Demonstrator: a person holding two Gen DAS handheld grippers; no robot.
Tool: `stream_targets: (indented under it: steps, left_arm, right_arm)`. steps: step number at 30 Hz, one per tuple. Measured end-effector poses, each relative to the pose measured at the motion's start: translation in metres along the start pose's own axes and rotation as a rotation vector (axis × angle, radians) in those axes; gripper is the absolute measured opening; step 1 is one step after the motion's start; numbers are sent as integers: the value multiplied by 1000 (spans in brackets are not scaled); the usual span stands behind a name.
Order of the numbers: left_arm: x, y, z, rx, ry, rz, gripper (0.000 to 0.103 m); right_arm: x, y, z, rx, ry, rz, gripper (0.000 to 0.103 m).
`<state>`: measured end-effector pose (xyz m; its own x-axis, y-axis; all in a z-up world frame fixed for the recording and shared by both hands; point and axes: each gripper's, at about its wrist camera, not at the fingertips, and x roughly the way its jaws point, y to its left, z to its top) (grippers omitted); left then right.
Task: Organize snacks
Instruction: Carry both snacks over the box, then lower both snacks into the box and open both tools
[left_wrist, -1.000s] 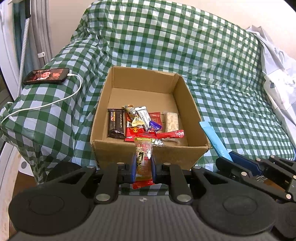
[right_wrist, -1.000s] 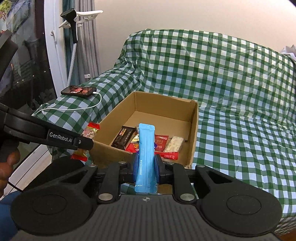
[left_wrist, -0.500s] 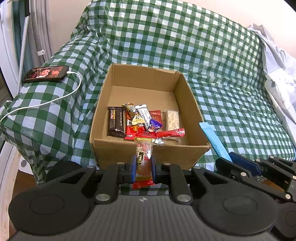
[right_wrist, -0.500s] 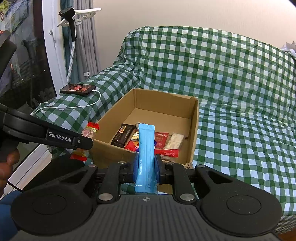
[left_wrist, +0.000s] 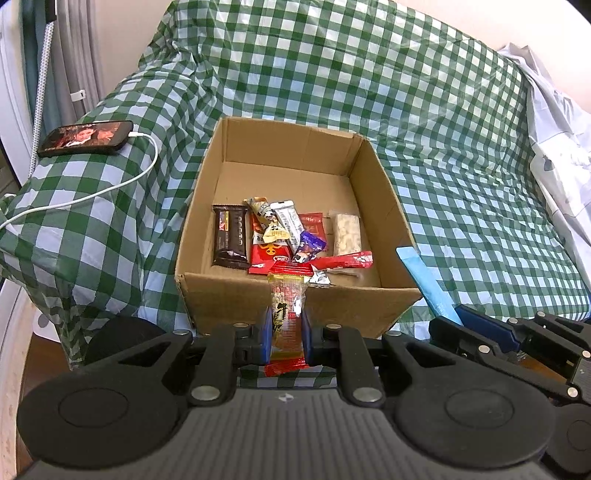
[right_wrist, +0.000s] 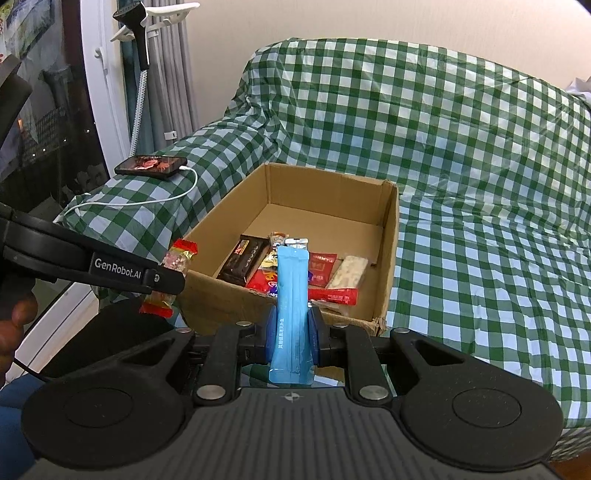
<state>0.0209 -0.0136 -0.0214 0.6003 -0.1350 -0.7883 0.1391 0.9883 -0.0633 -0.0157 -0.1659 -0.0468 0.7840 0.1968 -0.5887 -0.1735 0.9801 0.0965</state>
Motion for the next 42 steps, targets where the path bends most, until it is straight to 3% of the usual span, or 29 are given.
stream_targets:
  steps: [15,28,42]
  left_arm:
    - [20,13,18,-37,9,1,18]
    - [41,26,71,-72,-25,18,18]
    - [111,20,118,-60,26,28,18]
  right_arm:
    - [27,-2,11,16,49,-14,19]
    - [61,-12,39,23,49,-4,19]
    - [132,-43,77,69,64,-12,20]
